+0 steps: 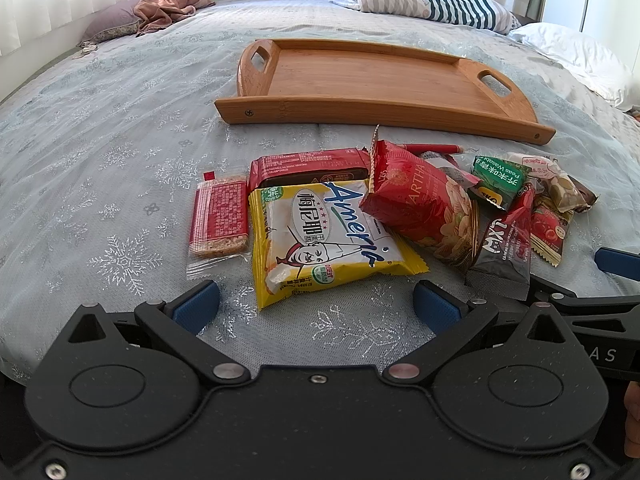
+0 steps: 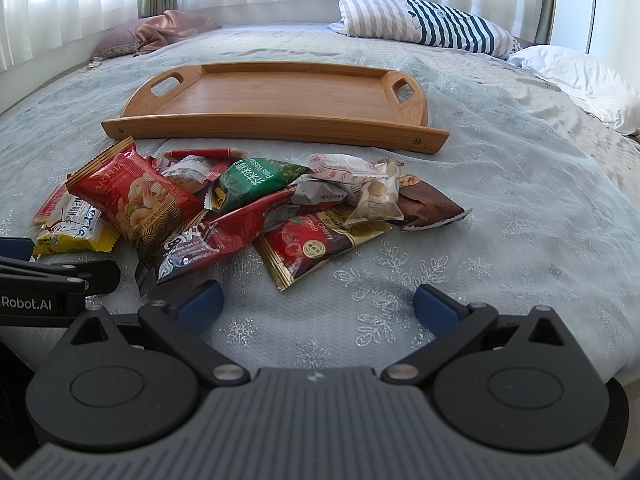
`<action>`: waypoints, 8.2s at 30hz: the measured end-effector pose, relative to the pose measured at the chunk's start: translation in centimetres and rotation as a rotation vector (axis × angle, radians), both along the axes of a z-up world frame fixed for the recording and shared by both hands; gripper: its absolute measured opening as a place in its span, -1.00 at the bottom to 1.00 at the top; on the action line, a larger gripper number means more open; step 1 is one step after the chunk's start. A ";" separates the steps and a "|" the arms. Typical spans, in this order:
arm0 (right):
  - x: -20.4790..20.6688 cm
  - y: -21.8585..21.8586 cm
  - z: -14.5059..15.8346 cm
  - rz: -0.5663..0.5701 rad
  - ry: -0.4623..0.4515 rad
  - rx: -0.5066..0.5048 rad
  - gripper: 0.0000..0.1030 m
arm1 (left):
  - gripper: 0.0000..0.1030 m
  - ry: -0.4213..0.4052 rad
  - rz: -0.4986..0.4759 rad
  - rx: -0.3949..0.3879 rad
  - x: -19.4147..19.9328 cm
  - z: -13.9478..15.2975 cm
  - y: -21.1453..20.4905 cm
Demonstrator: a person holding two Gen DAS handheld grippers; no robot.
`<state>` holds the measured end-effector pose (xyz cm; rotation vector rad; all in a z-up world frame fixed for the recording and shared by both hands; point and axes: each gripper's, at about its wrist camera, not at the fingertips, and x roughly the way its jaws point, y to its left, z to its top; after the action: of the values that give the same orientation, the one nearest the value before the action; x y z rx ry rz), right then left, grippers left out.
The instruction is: Organize snacks
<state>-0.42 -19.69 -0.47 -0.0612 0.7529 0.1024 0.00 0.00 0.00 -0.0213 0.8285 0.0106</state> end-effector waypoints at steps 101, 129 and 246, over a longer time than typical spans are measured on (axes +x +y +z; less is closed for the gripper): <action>2.1 -0.7 0.2 -0.030 -0.158 0.070 0.09 | -0.23 -0.197 -0.059 -0.075 0.9 4.1 -4.3; 0.1 -3.6 5.3 -0.058 -0.273 0.184 -0.72 | -0.32 -0.273 -0.103 -0.150 4.2 8.9 -2.3; 9.6 -6.1 4.7 0.077 -0.272 0.103 0.81 | 0.99 -0.318 -0.115 -0.099 10.8 7.5 -2.2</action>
<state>9.21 -25.74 4.19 -0.0059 0.4725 0.2019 10.79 -2.18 7.51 -0.0669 0.5105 -0.1396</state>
